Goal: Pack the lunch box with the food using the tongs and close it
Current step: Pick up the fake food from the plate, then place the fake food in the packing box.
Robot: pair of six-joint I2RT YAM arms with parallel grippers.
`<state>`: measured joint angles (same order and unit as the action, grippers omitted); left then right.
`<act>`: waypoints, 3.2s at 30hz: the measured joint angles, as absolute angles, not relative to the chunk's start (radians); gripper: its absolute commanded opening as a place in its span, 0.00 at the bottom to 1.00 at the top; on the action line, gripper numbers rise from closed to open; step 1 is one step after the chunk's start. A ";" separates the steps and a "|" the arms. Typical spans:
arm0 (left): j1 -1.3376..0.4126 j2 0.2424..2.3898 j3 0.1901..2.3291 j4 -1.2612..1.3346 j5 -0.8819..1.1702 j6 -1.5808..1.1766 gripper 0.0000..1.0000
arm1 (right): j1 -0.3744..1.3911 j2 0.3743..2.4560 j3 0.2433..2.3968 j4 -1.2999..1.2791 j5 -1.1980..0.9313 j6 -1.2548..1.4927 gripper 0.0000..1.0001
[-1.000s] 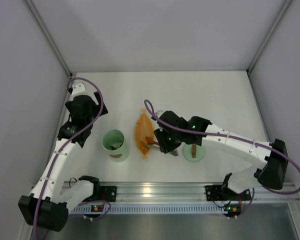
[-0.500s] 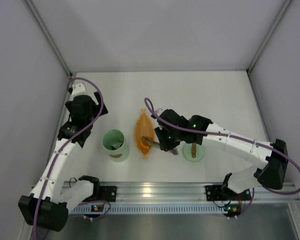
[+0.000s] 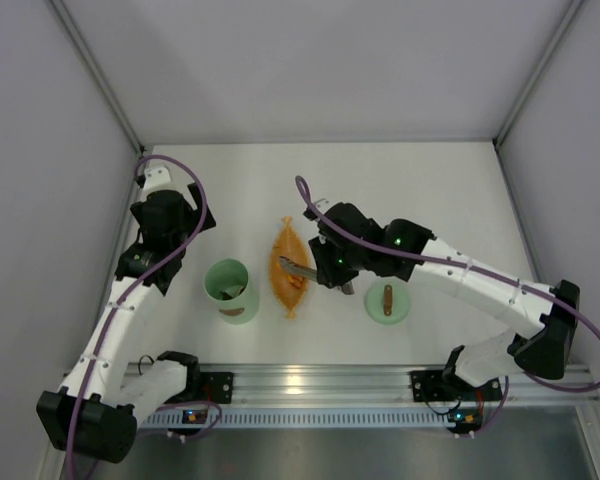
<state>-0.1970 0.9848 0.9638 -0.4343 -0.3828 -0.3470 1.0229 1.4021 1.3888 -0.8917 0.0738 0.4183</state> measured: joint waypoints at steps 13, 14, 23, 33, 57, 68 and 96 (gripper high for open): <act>-0.197 0.985 0.964 -0.434 -0.382 -0.347 0.99 | 1.010 1.402 1.452 -0.919 0.086 0.403 0.21; -0.197 0.985 0.964 -0.434 -0.382 -0.347 0.99 | 1.010 1.402 1.455 -0.924 0.086 0.402 0.21; -0.197 0.985 0.964 -0.434 -0.382 -0.347 0.99 | 1.009 1.402 1.573 -0.991 0.094 0.393 0.21; -0.197 0.989 0.964 -0.434 -0.382 -0.347 0.99 | 1.009 1.401 1.712 -1.024 0.073 0.386 0.20; -0.197 0.993 0.964 -0.434 -0.382 -0.347 0.99 | 1.064 1.392 1.724 -1.011 -0.096 0.424 0.20; -0.197 0.993 0.964 -0.434 -0.382 -0.347 0.99 | 1.103 1.475 1.745 -0.976 -0.107 0.438 0.22; -0.197 0.993 0.964 -0.434 -0.382 -0.347 0.99 | 1.089 1.464 1.785 -0.974 -0.026 0.426 0.34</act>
